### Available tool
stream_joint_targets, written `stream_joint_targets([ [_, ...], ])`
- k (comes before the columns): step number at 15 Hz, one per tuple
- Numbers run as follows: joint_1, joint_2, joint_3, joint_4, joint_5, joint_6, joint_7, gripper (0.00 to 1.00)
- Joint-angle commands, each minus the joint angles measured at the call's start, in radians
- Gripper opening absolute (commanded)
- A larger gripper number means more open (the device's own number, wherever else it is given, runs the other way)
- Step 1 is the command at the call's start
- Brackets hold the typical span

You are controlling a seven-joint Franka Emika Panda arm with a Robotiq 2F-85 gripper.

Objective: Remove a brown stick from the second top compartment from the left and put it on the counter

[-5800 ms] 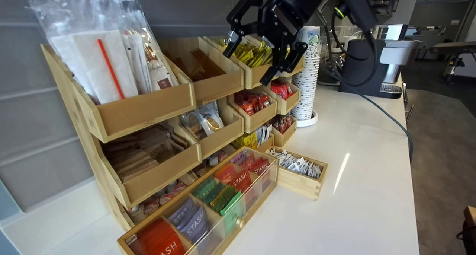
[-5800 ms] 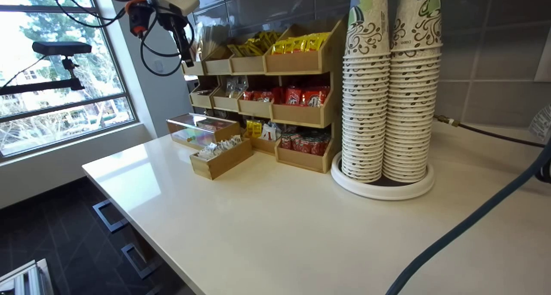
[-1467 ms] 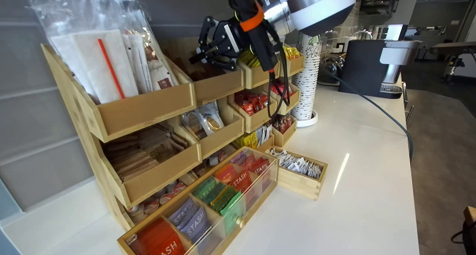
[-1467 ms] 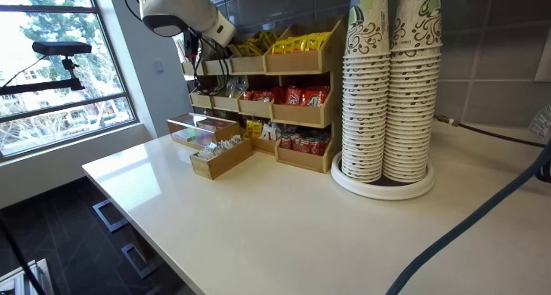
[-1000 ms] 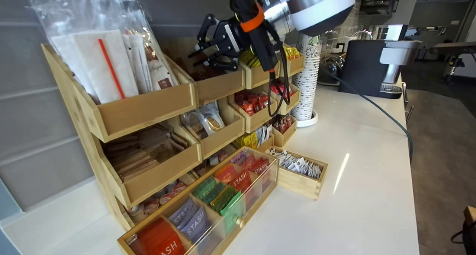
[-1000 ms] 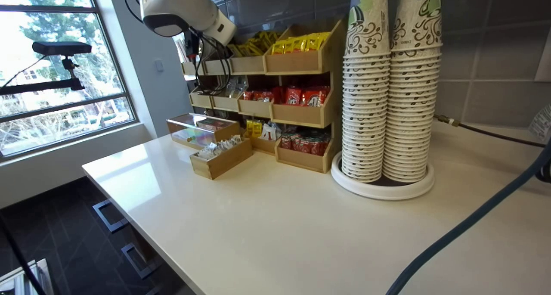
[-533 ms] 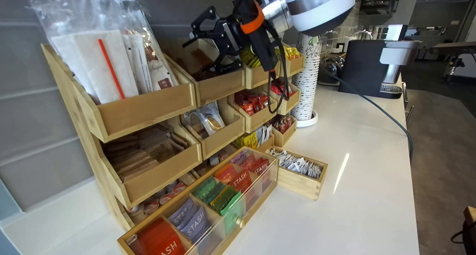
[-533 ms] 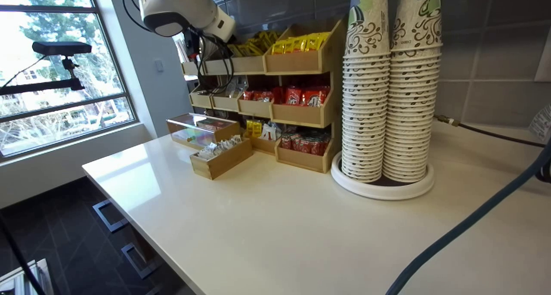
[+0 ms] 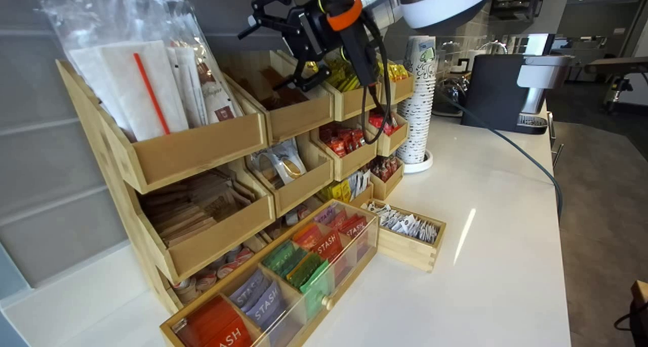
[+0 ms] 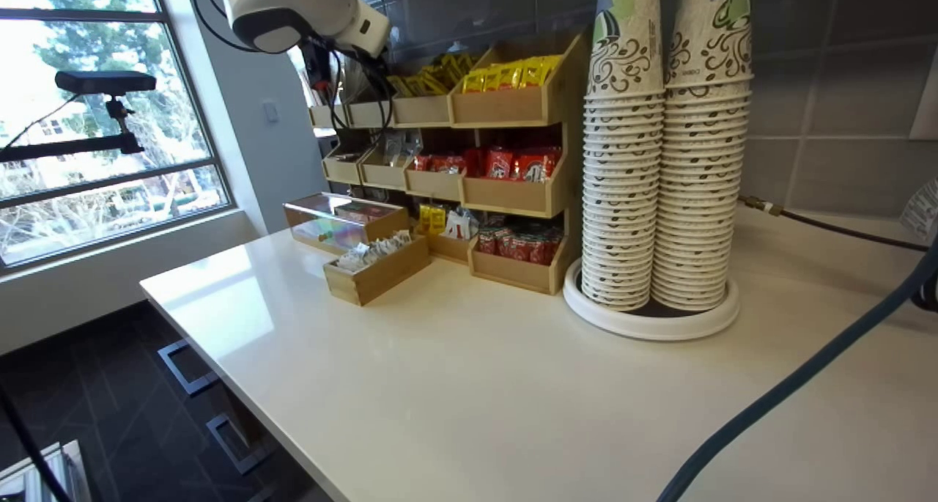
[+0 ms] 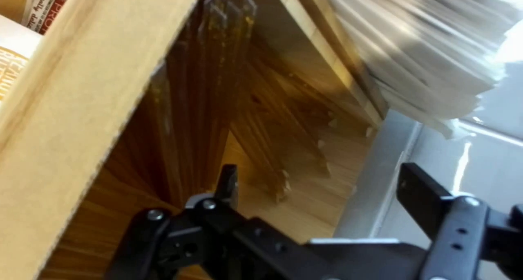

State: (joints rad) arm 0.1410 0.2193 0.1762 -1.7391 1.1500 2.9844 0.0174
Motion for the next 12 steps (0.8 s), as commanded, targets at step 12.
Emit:
stream_joint_targets([
  [12,0.085,-0.110,-0.125,-0.172,-0.587,-0.034,0.404,0.96],
])
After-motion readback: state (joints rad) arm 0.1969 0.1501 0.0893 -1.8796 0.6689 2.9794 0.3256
